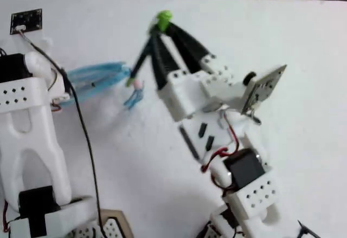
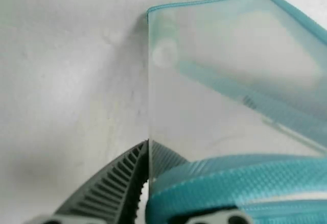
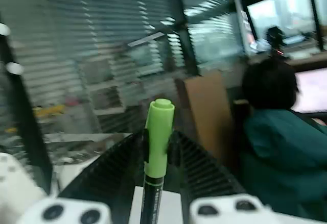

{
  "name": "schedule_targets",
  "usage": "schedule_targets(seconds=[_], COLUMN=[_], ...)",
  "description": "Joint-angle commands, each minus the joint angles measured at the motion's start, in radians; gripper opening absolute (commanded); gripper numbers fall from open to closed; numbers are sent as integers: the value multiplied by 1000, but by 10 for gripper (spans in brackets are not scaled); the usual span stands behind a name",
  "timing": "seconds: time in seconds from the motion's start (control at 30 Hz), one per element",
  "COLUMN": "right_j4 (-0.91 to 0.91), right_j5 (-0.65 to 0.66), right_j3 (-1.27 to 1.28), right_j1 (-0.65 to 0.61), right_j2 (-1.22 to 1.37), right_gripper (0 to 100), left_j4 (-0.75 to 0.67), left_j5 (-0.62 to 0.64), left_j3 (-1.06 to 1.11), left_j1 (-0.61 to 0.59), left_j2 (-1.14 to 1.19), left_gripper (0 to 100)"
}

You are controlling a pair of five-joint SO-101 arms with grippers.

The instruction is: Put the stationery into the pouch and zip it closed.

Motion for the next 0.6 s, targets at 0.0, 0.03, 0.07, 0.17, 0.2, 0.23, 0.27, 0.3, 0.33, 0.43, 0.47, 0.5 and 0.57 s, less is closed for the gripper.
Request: schedule_targets(seconds=[0.0, 0.03, 0.07, 0.17, 0.2, 0.23, 0.27, 0.3, 0.33, 0.43, 0.47, 0.5, 0.57], right_j4=[-38, -53, -79, -142, -143, -143, -143, -148, -148, -151, -156, -179, -265], right_j5=[63, 75, 77, 81, 81, 81, 83, 92, 114, 152, 152, 153, 160], right_j3=[-91, -107, -124, -186, -209, -227, -236, -238, -235, -204, -189, -167, -117], right_j1=[-48, -56, -59, -85, -102, -113, -122, -125, -127, -120, -116, -111, -105], right_j2=[81, 113, 143, 228, 255, 280, 303, 325, 344, 401, 418, 438, 478], right_gripper=[17, 17, 17, 17, 17, 17, 17, 17, 17, 17, 17, 17, 17], left_j4=[-11, -11, -11, -9, -9, -9, -9, -9, -9, -9, -9, -9, -9], left_j5=[5, 5, 5, 5, 5, 5, 5, 5, 5, 5, 5, 5, 3], left_j3=[-6, -6, -6, -6, -6, -6, -6, -6, -6, -6, -6, -6, -6], left_j1=[2, 2, 2, 2, 2, 2, 2, 2, 2, 1, 1, 1, 1], left_j2=[16, 16, 16, 16, 16, 16, 16, 16, 16, 16, 16, 16, 16], left_gripper=[22, 22, 22, 22, 22, 22, 22, 22, 22, 22, 22, 22, 22])
